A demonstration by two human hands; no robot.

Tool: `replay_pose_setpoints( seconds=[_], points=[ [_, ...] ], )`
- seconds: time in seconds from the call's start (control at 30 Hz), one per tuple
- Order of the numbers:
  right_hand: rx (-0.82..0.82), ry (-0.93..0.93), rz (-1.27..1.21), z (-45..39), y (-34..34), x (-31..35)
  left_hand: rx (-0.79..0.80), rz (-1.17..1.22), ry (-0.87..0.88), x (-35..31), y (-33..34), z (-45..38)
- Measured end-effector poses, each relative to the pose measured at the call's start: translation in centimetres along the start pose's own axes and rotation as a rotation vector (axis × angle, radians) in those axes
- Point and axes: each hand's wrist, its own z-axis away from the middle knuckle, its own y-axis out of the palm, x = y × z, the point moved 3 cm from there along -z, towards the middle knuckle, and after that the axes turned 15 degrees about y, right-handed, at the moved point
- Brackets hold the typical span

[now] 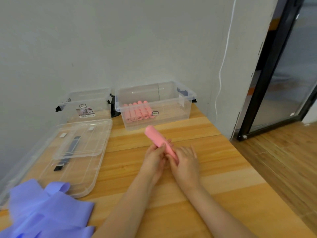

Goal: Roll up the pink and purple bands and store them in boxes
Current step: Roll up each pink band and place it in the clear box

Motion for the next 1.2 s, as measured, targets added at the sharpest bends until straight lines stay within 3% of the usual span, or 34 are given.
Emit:
replay_pose_setpoints(
  seconds=[0.17,0.27,0.37,0.63,0.77,0.97,1.1,1.2],
  points=[
    [0.003,0.053,-0.074,1.1,-0.9,-0.4,0.045,0.060,-0.046,-0.8,-0.2,1.0],
    [0.167,0.072,-0.182,1.5,-0.8,-0.2,0.034,0.121,-0.021,-1.2,-0.6,1.7],
    [0.339,0.245,-0.348,2.0,-1.0,0.1,0.057,0.135,-0.005,-1.6,-0.4,2.3],
    [0.255,0.345,-0.480,3.1,-2.3,1.0,0.030,0.106,0.115,-2.7,0.7,2.4],
    [0.247,0.247,-0.415,4.1,-2.7,1.6,0.012,0.154,0.077,-3.0,0.5,2.3],
    [0.135,0.306,-0.402,5.6,-2.9,2.0,-0.089,0.056,0.044,-2.6,1.1,1.8],
    [0.426,0.421,-0.592,5.6,-2.4,1.4,0.005,-0.118,0.118,-3.7,1.4,2.0],
    [0.461,0.388,-0.401,5.4,-2.5,0.8,0.107,-0.345,0.185,-3.8,1.1,2.6]
  ],
)
